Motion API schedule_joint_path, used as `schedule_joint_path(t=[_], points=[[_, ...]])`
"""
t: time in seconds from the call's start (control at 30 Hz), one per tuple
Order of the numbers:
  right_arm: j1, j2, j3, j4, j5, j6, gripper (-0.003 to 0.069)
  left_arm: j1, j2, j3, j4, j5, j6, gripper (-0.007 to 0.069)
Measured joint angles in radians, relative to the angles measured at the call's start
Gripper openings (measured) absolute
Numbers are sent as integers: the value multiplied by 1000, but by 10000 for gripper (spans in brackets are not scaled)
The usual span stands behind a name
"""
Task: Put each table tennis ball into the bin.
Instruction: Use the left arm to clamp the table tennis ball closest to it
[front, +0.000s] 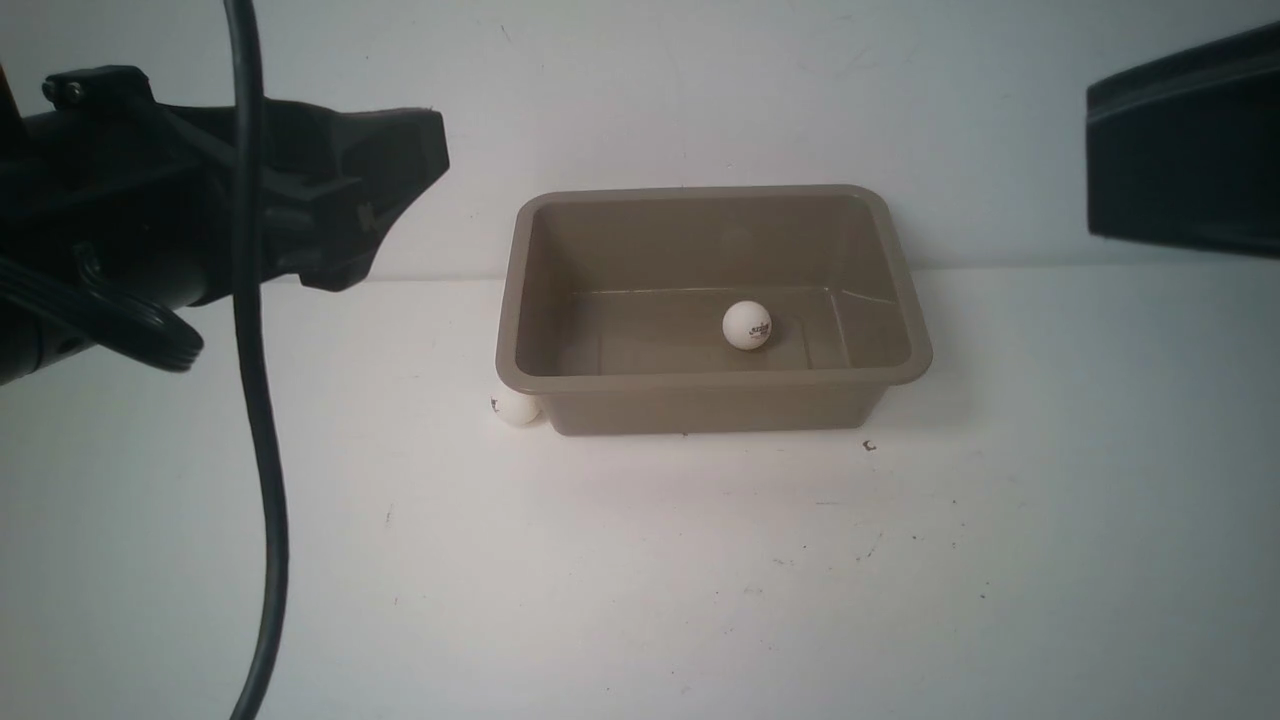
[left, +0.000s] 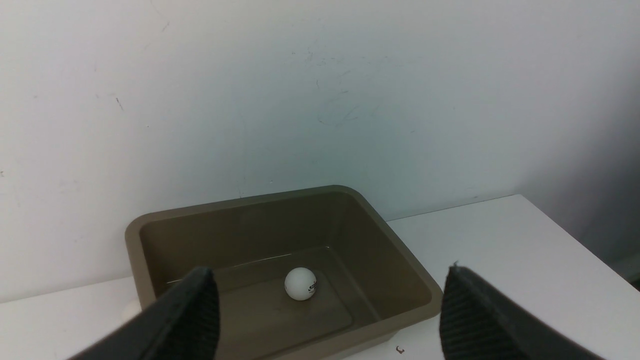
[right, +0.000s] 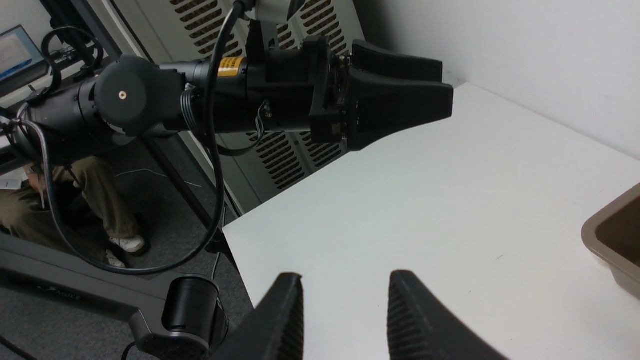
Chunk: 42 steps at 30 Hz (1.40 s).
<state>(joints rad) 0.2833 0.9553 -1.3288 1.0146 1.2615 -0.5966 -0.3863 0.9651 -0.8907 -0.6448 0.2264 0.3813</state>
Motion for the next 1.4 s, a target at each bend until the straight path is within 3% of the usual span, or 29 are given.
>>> schedule_joint_path(t=[0.47, 1.4], points=[[0, 0, 0, 0, 0, 0, 223, 0, 0, 0, -15, -2, 0, 535], [0, 0, 0, 0, 0, 0, 223, -1, -1, 0, -49, -151, 20, 535]])
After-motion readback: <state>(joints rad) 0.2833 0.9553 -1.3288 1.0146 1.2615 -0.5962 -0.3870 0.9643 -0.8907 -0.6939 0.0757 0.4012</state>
